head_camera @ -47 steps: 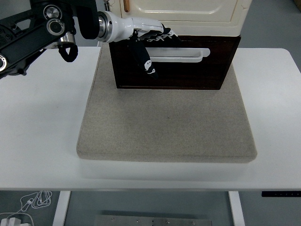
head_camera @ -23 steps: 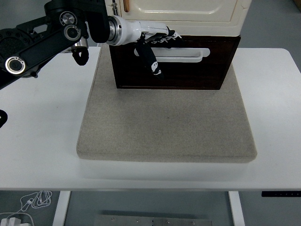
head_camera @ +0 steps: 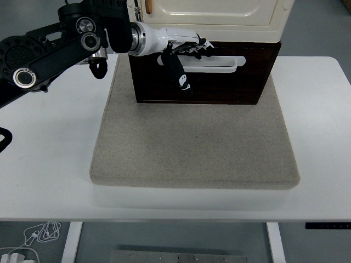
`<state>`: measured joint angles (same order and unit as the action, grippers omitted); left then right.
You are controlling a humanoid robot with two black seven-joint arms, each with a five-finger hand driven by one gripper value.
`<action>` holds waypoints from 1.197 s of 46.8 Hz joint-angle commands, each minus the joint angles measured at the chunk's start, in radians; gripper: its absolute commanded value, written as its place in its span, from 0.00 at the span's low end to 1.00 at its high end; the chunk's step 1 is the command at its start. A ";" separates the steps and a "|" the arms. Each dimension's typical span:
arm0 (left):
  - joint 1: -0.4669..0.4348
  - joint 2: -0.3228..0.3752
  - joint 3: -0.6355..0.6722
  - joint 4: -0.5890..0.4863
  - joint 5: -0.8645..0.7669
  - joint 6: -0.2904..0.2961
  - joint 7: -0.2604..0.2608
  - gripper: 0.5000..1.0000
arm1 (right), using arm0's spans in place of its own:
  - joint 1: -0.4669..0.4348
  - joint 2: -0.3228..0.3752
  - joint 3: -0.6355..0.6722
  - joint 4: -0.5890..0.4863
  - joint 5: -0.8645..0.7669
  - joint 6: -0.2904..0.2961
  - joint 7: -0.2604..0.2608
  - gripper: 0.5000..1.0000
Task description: Open the drawer under the combination cabinet
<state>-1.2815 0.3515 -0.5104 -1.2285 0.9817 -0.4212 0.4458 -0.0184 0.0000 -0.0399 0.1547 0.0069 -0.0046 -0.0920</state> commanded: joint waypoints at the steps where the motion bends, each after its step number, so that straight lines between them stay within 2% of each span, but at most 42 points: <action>1: 0.001 0.000 0.001 0.000 0.000 -0.001 0.001 1.00 | 0.000 0.000 0.000 -0.001 0.001 0.000 0.000 0.86; 16: -0.002 -0.022 0.018 -0.002 0.002 0.001 0.001 1.00 | 0.000 0.000 0.000 0.000 -0.001 0.000 0.001 0.86; 56: -0.025 -0.020 0.018 -0.014 0.002 0.001 0.002 1.00 | 0.000 0.000 0.000 0.000 0.001 0.000 0.001 0.86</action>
<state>-1.3082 0.3323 -0.4924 -1.2474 0.9816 -0.4219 0.4480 -0.0185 0.0000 -0.0399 0.1550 0.0066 -0.0046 -0.0919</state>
